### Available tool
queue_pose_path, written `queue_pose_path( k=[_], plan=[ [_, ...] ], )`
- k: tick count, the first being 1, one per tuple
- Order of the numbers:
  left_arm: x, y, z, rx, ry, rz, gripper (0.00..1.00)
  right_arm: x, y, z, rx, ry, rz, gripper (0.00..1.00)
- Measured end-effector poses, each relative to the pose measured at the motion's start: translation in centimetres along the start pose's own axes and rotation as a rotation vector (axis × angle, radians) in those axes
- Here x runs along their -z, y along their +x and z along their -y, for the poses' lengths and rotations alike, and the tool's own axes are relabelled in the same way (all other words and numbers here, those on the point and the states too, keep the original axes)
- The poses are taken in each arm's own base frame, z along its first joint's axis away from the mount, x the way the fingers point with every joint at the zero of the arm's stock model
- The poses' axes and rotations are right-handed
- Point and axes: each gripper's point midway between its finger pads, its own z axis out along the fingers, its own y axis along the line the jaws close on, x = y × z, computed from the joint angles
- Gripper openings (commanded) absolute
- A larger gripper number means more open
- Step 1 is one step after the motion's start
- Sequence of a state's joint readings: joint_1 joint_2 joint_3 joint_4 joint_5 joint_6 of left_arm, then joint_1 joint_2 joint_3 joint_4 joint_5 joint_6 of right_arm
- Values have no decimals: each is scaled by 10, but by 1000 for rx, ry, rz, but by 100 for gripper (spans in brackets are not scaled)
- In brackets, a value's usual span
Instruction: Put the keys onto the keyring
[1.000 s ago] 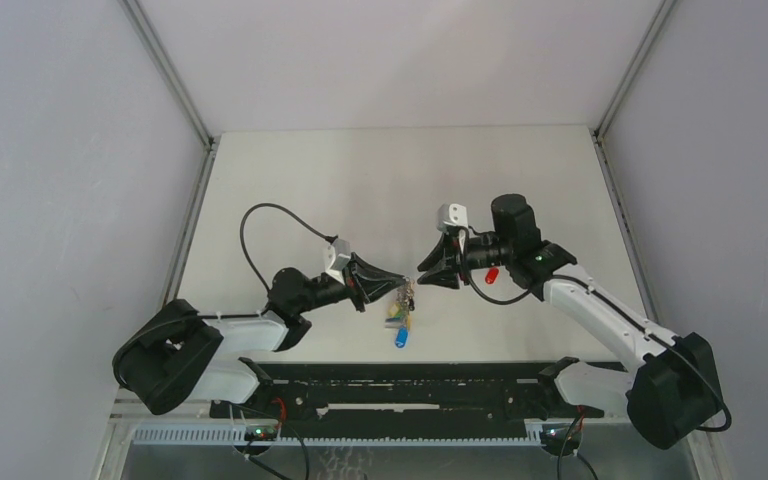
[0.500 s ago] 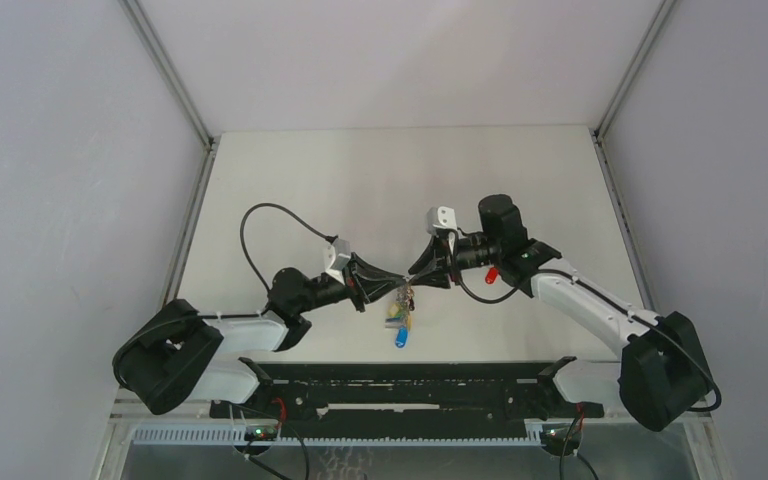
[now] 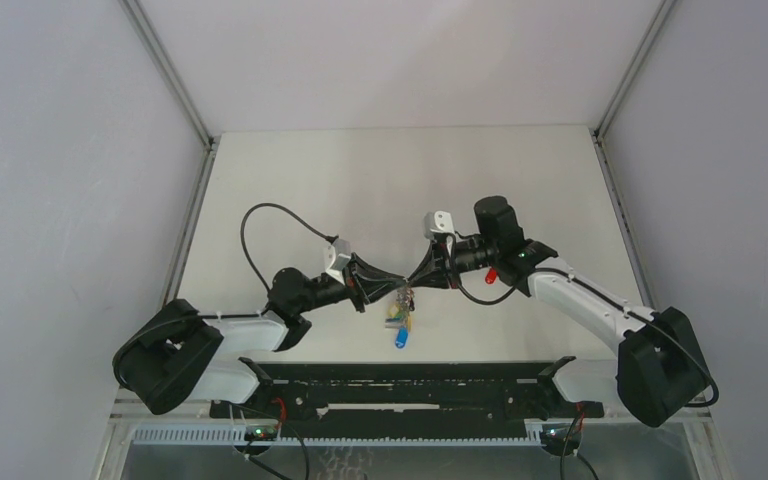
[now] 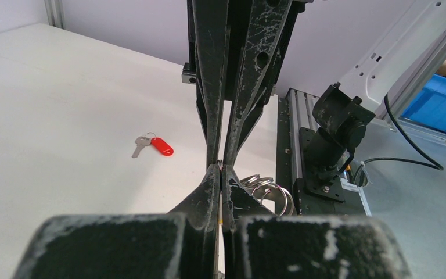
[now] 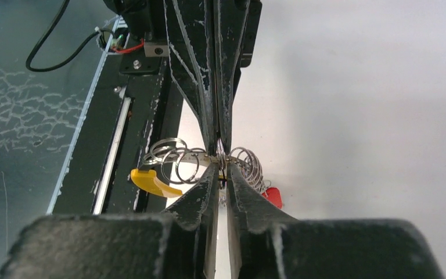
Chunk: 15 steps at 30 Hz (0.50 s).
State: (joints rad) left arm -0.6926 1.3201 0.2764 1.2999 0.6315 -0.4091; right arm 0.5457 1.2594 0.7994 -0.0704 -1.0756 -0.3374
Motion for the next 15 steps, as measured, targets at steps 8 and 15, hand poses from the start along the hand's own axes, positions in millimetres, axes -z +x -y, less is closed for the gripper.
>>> queue_pose_path(
  k=[8, 15],
  plan=[
    [0, 0, 0, -1, 0, 0, 16, 2, 3, -1, -27, -11, -51, 0],
    [1, 3, -2, -10, -7, -14, 30, 7, 2, -3, -49, 25, -170, 0]
  ],
)
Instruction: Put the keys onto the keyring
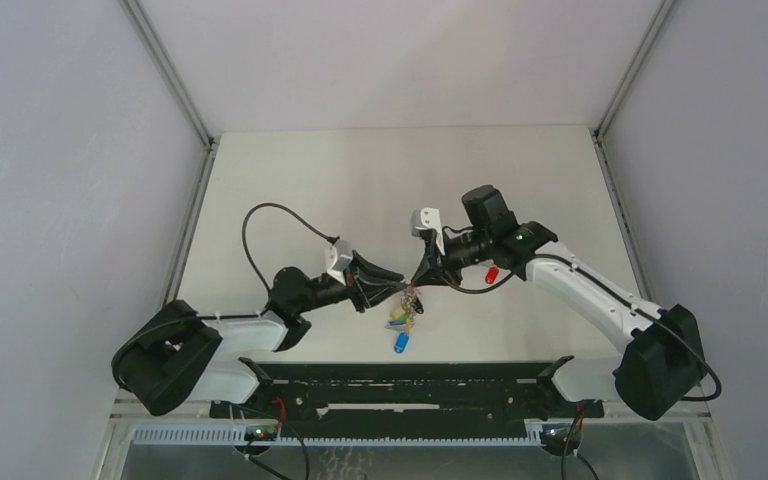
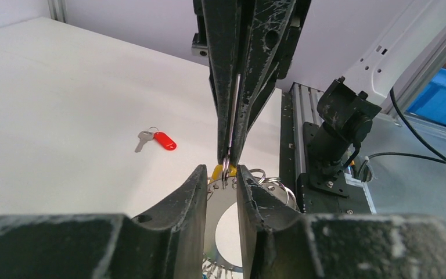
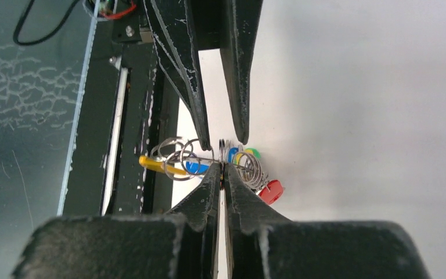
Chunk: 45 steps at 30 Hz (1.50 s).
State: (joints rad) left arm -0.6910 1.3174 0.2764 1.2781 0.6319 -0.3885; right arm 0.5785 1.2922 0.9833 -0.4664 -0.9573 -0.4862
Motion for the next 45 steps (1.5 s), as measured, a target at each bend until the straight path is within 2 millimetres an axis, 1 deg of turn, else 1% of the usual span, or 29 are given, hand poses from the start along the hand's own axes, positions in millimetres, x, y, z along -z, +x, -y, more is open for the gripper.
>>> queue_pose_path(
  k=[3, 7, 11, 18, 21, 27, 35, 39, 45],
  plan=[
    [1, 3, -1, -4, -6, -15, 32, 1, -2, -3, 3, 8, -56, 0],
    [3, 8, -2, -6, -8, -40, 33, 2, -1, -6, 5, 22, -134, 0],
    [4, 15, -1, -5, 0, -68, 33, 1, 5, -9, 4, 19, -208, 0],
    [7, 23, 4, 3, 29, -107, 31, -3, 20, -13, -17, -1, -281, 0],
    [7, 25, 7, 7, 45, -118, 29, -3, 25, -14, -25, -7, -298, 0],
    [9, 29, 10, 16, 65, -135, 26, -4, 25, -15, -19, -13, -300, 0],
    [4, 24, 10, 10, 78, -130, 21, -6, 25, -16, -7, -21, -302, 0],
    [1, 23, 11, 9, 91, -131, 20, -6, 25, -16, -5, -22, -302, 0],
    [1, 30, 11, 24, 97, -151, 20, -7, 26, -17, -4, -26, -306, 0]
  ],
)
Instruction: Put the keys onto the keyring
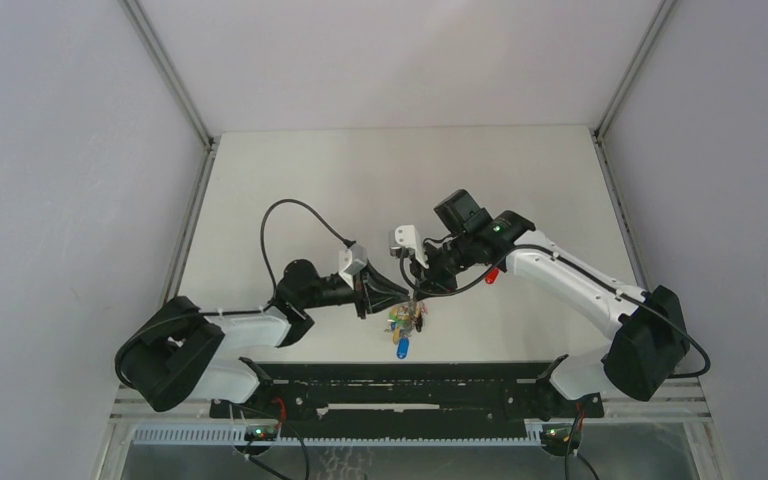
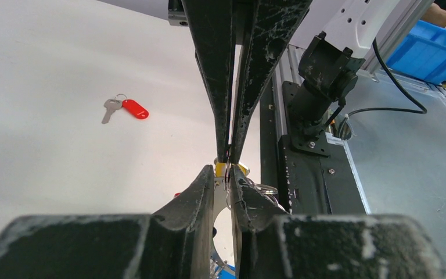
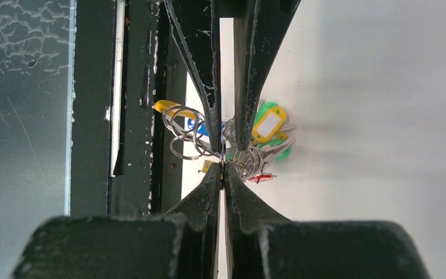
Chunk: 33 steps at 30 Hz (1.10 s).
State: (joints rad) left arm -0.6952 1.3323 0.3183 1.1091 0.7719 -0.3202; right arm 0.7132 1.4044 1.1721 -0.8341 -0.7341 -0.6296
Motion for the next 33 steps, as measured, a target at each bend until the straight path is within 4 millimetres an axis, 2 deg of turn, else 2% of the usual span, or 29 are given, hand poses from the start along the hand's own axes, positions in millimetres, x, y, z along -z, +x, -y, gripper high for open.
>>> queue_pose_path(
  k=[10, 21, 26, 33],
  plan=[
    [-1, 9, 1, 14, 2, -27, 18, 0, 0, 0, 1, 0, 0, 0],
    [-5, 6, 1, 3, 11, -34, 9, 3, -11, 3, 18, 8, 13, 0],
    [-5, 9, 2, 5, 13, -43, 0, 1, -10, 2, 16, 1, 6, 0],
    [-6, 9, 1, -4, 5, -43, 0, 2, -8, 3, 10, 4, -2, 0]
  ],
)
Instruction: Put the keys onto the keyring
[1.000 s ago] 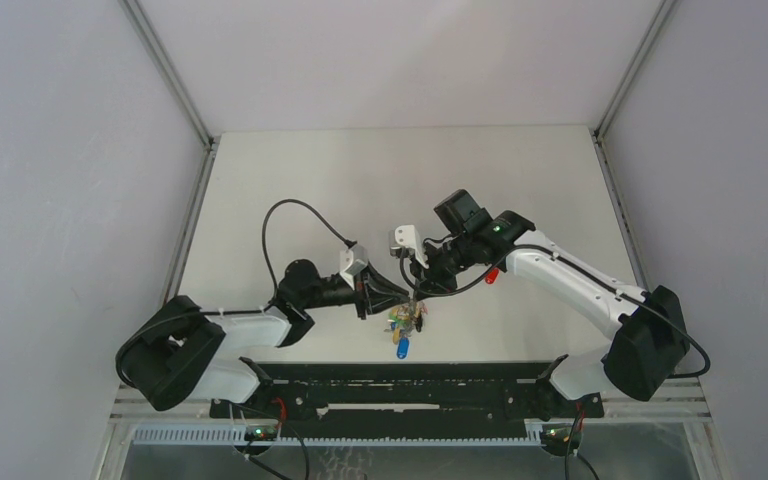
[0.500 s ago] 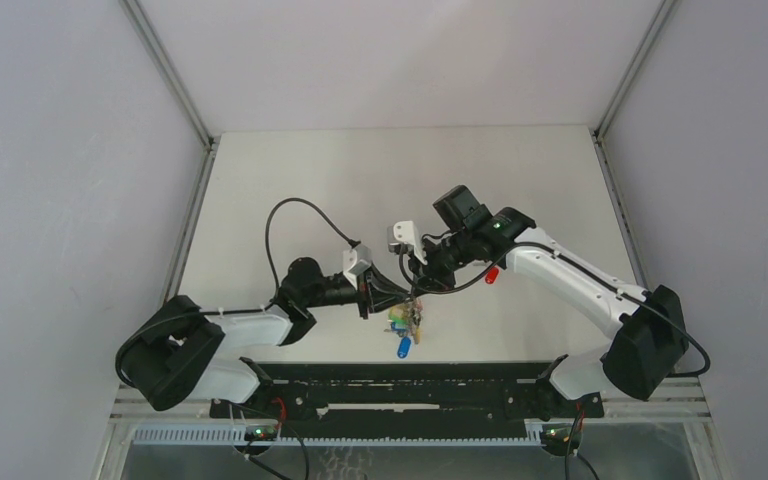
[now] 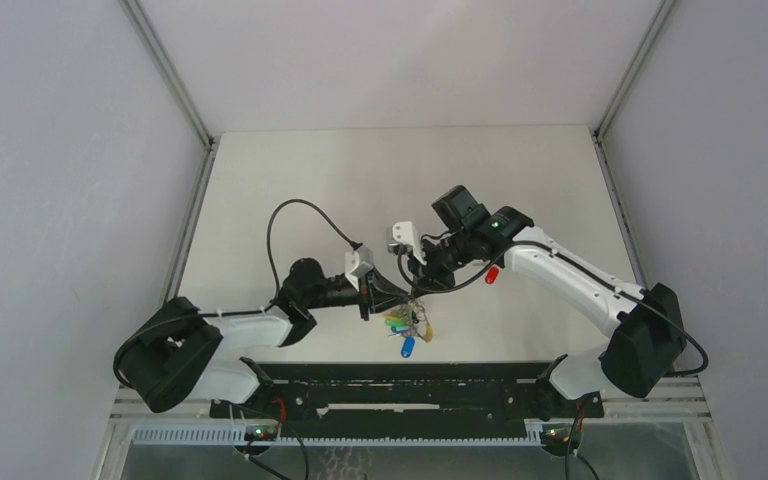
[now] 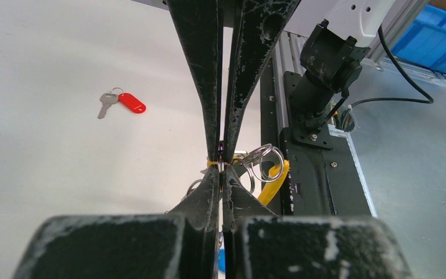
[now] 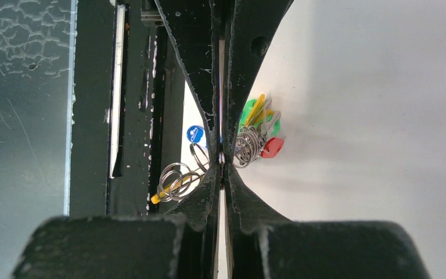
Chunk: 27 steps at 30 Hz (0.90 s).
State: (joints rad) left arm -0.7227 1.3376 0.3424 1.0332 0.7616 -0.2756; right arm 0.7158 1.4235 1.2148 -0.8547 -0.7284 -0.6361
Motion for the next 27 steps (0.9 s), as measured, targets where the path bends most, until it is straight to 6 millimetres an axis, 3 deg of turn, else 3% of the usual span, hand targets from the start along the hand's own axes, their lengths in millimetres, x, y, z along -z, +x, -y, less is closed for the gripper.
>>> queue_pose_path(
  k=[17, 27],
  plan=[
    [2, -13, -10, -37, -88, 39, 0, 10, 1, 14, -41, 17, 82, 2],
    [7, -19, -9, -55, -110, 68, 0, 12, 29, 15, -142, 51, 41, 0]
  ],
)
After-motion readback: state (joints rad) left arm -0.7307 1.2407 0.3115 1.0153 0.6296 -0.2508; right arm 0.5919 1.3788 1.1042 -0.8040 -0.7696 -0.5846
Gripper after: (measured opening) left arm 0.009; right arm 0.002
